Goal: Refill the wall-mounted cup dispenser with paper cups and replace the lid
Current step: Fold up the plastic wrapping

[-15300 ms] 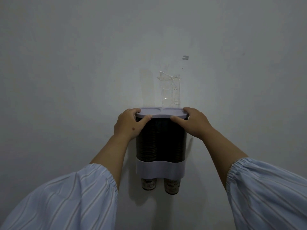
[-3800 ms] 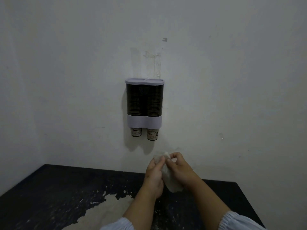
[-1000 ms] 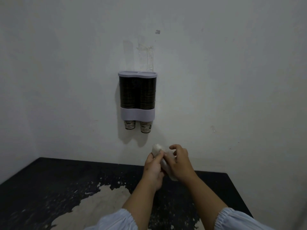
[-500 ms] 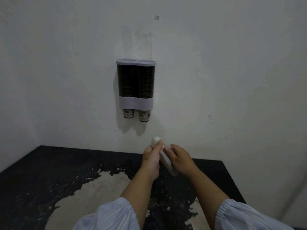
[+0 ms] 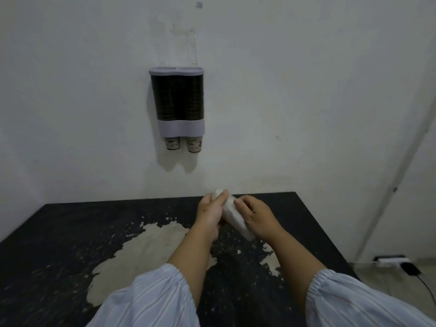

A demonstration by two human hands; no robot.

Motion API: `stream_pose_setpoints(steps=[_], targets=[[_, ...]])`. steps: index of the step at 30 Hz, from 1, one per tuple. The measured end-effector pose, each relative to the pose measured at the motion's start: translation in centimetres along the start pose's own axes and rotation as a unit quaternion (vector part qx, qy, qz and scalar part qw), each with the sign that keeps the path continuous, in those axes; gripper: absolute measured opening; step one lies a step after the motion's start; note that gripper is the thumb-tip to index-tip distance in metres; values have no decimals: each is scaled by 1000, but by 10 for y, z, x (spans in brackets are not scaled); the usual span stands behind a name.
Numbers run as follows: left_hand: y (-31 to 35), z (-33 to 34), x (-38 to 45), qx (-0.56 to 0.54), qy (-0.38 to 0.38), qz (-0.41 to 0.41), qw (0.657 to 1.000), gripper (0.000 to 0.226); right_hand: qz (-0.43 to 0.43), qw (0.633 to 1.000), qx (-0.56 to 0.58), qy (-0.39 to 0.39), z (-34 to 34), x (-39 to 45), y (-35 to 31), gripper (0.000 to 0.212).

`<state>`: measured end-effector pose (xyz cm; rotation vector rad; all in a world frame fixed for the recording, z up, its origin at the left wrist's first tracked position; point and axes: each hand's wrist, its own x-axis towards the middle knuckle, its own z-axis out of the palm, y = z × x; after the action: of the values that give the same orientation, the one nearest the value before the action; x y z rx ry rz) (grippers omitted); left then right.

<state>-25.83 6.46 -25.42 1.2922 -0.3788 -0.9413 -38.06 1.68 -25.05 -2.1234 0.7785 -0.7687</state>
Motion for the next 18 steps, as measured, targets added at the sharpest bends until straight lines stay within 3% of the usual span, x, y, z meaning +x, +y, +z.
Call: stream_pose_setpoints(steps=[6,11,18], targets=[[-31,-3,-43,35,-24,-74,996,41,49,998,10,25,-4,-73,-3,29],[-62,9,-81,14,-56,-128,990,21,90,995,-28,41,-17,-131,6,28],[-98,47,-128,33,-116,-174,977,11,159,983,-61,61,-55,-193,27,27]])
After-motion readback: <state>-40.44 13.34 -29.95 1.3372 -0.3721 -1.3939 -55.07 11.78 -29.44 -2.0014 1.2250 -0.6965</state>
